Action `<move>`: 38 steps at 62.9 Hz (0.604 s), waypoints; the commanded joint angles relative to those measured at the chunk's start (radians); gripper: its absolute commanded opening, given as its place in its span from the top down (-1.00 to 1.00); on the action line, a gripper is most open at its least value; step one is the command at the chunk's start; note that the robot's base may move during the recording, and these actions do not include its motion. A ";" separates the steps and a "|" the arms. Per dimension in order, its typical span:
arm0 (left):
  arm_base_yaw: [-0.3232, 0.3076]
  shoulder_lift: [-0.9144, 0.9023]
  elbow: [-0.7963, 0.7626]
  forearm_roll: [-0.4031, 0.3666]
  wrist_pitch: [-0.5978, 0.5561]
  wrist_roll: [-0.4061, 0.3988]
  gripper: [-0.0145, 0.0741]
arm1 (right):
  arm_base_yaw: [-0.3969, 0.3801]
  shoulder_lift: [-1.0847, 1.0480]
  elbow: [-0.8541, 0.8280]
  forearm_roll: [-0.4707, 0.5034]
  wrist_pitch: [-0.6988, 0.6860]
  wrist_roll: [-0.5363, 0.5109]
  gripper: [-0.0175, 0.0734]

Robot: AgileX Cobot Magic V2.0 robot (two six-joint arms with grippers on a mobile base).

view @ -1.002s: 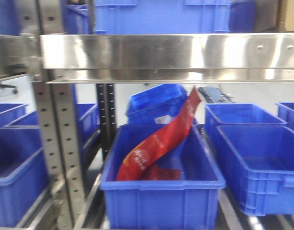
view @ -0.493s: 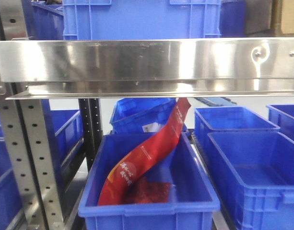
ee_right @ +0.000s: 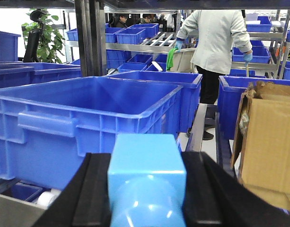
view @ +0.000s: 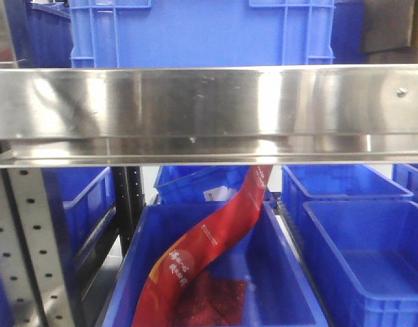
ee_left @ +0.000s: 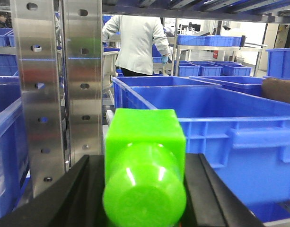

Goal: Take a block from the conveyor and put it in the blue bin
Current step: 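Extend both held blocks over the blue bin on the shelf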

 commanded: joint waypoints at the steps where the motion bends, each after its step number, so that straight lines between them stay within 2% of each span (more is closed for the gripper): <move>1: -0.004 0.000 -0.007 0.002 -0.021 -0.008 0.92 | 0.004 0.002 0.001 -0.005 -0.025 -0.003 0.98; 38: -0.004 0.000 -0.007 0.002 -0.021 -0.008 0.92 | 0.004 0.002 0.001 -0.005 -0.025 -0.003 0.98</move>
